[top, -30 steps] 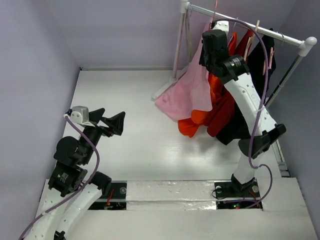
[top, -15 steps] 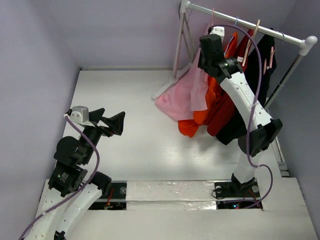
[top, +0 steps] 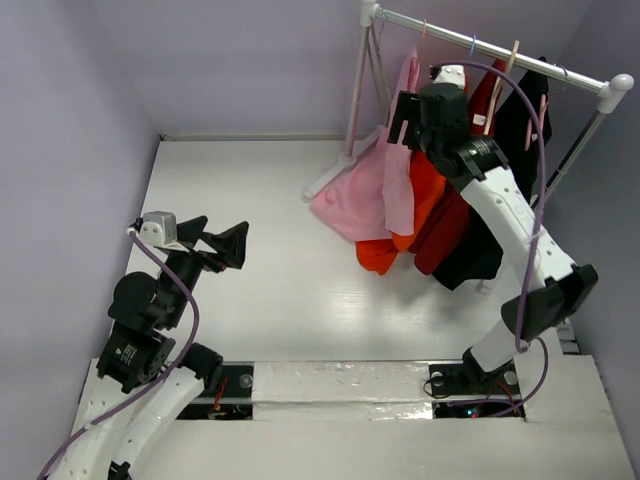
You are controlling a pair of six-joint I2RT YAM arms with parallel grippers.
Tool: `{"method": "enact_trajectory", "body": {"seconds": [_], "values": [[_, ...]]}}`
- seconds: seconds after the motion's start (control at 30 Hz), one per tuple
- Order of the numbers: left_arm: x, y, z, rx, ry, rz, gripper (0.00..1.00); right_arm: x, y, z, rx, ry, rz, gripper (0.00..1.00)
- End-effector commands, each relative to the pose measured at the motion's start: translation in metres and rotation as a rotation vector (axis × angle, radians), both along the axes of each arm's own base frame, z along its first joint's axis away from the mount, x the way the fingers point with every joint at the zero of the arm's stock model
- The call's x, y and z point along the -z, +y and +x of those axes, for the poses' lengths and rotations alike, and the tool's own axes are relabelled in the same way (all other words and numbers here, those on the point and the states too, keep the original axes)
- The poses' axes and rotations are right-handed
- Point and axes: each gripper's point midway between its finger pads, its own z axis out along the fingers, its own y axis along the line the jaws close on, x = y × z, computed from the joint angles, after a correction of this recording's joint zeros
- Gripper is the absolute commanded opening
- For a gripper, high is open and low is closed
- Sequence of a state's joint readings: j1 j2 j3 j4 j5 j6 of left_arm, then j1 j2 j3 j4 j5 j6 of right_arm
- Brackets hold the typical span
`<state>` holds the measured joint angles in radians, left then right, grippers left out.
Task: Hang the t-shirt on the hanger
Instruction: Place the hanger at the clothesline, then reset both arms
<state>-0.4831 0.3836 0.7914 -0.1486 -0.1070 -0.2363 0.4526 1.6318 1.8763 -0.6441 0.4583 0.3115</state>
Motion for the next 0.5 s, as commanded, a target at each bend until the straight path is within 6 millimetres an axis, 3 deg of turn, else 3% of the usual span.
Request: {"method": "enact_trajectory", "body": {"seconds": [0.0,0.07,0.1,0.17,0.2,0.23,0.27,0.3,0.33,0.4,0.43,0.47], "values": [[-0.002,0.002,0.004,-0.021,-0.014,-0.003,0.99,-0.076,0.003,-0.029,-0.085,-0.202,0.152,0.99],[-0.001,0.004,0.005,-0.033,-0.012,-0.004,0.99,-0.086,0.009,-0.044,-0.155,-0.223,0.184,1.00],[0.000,0.006,0.007,-0.050,-0.008,-0.006,0.99,-0.105,0.005,-0.062,-0.175,-0.270,0.213,1.00],[0.001,0.008,0.007,-0.060,-0.007,-0.011,0.99,-0.106,0.002,-0.078,-0.200,-0.279,0.229,1.00],[0.002,0.008,0.008,-0.061,-0.007,-0.011,0.99,-0.125,-0.005,-0.101,-0.222,-0.336,0.254,1.00],[0.002,0.008,0.008,-0.063,-0.006,-0.011,0.99,-0.127,-0.007,-0.111,-0.234,-0.349,0.263,1.00],[0.004,0.007,0.009,-0.063,0.002,-0.005,0.99,-0.114,-0.007,-0.117,-0.247,-0.333,0.263,1.00],[0.005,0.008,0.011,-0.072,0.004,-0.003,0.99,-0.118,-0.004,-0.129,-0.292,-0.354,0.286,1.00],[0.006,0.009,0.012,-0.079,0.009,-0.001,0.99,-0.131,-0.011,-0.154,-0.319,-0.401,0.308,1.00],[0.007,0.010,0.015,-0.091,0.019,0.002,0.99,-0.126,-0.005,-0.179,-0.406,-0.411,0.335,1.00],[0.007,0.010,0.016,-0.095,0.021,0.000,0.99,-0.140,-0.014,-0.207,-0.436,-0.476,0.356,1.00],[0.004,0.010,0.016,-0.095,0.018,-0.005,0.99,-0.144,-0.017,-0.222,-0.461,-0.504,0.363,1.00]]}}
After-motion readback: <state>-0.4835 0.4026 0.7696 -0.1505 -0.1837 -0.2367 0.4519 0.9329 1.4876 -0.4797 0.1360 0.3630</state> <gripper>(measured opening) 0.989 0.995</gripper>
